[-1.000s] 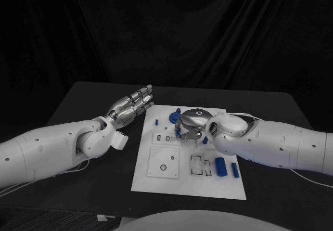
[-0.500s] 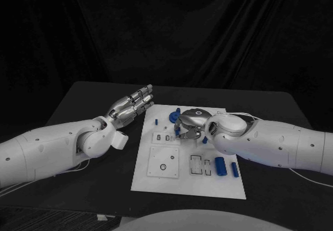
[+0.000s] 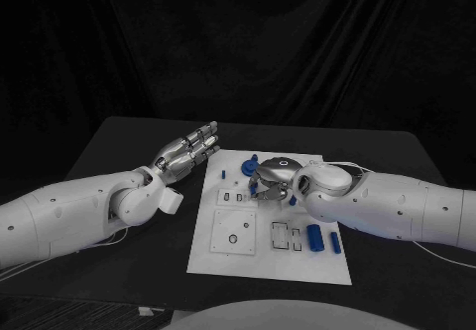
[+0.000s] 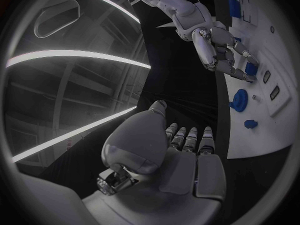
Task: Assemble the parts on the task board
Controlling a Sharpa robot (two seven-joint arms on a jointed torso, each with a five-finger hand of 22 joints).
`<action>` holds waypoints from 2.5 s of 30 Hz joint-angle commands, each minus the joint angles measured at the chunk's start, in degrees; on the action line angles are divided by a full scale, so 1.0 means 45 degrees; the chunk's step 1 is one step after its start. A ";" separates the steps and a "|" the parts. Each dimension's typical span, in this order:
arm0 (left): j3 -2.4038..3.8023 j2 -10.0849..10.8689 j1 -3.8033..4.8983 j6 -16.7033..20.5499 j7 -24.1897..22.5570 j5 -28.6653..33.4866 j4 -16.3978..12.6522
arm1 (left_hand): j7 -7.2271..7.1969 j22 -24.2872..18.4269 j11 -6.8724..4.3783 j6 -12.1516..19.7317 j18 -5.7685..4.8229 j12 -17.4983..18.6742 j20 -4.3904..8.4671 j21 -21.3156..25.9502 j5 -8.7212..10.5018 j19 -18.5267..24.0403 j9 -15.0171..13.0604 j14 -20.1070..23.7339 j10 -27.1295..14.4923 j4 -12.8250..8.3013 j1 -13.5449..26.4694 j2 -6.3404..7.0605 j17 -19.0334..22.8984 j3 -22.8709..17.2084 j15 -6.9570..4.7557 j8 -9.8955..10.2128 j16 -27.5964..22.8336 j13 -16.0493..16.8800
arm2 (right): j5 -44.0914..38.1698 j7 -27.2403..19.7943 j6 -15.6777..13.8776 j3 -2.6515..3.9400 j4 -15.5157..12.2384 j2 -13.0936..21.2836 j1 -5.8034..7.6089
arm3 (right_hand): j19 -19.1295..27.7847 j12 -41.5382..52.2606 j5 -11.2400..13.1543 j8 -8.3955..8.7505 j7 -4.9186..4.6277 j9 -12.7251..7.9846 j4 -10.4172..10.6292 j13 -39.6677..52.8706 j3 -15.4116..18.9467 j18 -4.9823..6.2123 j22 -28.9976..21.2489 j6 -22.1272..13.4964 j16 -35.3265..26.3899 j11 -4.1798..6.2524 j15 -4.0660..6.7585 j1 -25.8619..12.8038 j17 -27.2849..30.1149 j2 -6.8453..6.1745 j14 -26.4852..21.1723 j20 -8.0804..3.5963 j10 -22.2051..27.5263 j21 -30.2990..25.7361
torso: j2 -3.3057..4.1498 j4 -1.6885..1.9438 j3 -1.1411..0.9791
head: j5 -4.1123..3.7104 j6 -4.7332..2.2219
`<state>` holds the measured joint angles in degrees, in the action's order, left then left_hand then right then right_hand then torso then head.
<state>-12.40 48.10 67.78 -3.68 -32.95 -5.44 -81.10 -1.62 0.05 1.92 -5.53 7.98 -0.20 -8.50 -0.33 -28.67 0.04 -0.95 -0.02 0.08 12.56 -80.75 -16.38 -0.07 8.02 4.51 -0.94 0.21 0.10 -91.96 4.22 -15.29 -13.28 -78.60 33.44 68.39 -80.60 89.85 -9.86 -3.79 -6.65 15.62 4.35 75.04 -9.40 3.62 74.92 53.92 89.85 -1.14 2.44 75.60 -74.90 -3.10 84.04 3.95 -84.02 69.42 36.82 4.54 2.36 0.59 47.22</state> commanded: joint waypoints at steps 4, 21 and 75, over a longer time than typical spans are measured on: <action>0.0013 -0.0033 -0.0019 -0.0131 -0.0139 -0.0004 0.0013 | 0.0073 -0.0011 0.0051 0.0042 -0.0020 0.0044 -0.0093 0.0074 -0.0043 -0.0008 -0.0010 0.0005 -0.0017 -0.0006 -0.0084 0.0002 0.0016 -0.0037 0.0122 -0.0024 -0.0046 -0.0022 | -0.0107 0.0048 0.0334 -0.0027 0.0024 0.0001 -0.0049 | 0.0011 0.0032 0.0306 0.0056 0.0012 -0.0084 0.0058 0.3324 0.0173 0.0158 0.2081 -0.0275 0.0033 -0.0050 -0.0088 -0.0116 -0.3355 -0.0060 0.1324 0.0079 -0.1328 -0.0082 | 0.0001 0.0000 0.0002 | 0.0000 0.0031; 0.0013 0.0017 -0.0026 -0.0065 -0.0095 -0.0004 -0.0005 | 0.0076 -0.0011 0.0062 0.0048 -0.0022 0.0044 -0.0092 0.0074 -0.0040 -0.0008 -0.0009 0.0005 -0.0017 -0.0054 -0.0073 0.0010 0.0016 -0.0091 0.0123 -0.0021 -0.0046 -0.0022 | -0.0106 -0.0515 -0.0974 -0.0025 -0.0219 0.0403 -0.0035 | -0.0002 0.0032 0.1498 0.0177 0.0459 -0.1944 0.1399 0.3324 0.0663 0.0167 0.2075 -0.5171 0.0033 0.0314 0.0202 -0.0220 -0.3355 -0.0936 0.1324 -0.0176 -0.1328 -0.0181 | -0.0006 -0.0001 -0.0003 | 0.0030 -0.0043; 0.0025 -0.0982 0.3012 -0.1298 1.2042 -0.8683 0.0099 | 0.2613 0.5950 0.0901 -0.6949 0.0323 -1.9427 -0.0064 -1.0567 0.5551 -1.2333 -0.1962 -1.9151 1.7638 0.0613 0.2876 0.1828 -1.9035 0.0964 -0.0260 -0.4001 1.9960 1.8499 | 0.0332 -0.0492 -0.2415 -0.0210 -0.2412 0.4894 0.1501 | 0.0039 0.0032 0.1059 -0.0837 0.0525 -0.1746 0.2269 0.3324 0.0668 0.0230 0.1979 -0.0805 -0.0215 0.0412 0.0317 0.0560 -0.3132 -0.0102 0.1216 -0.0298 -0.1328 -0.0745 | -0.1413 -0.1178 -0.0795 | 0.0354 0.0132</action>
<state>-12.35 44.50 81.10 -6.21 13.86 -37.92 -81.10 9.93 25.38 6.02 -36.65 9.31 -86.16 -9.05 -45.92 -3.18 -55.60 -9.41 -80.63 75.53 15.47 -68.19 -8.10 -73.03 12.53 3.23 -18.30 89.23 74.17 -90.40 0.04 -27.62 -14.25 -89.66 55.29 75.40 -80.17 89.85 -4.84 -7.16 -4.22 7.70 14.77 75.03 -6.56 4.50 74.93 49.85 88.97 0.41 3.69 78.02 -74.90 -4.11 84.05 2.66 -83.94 66.05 30.77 -0.23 -0.97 1.88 47.51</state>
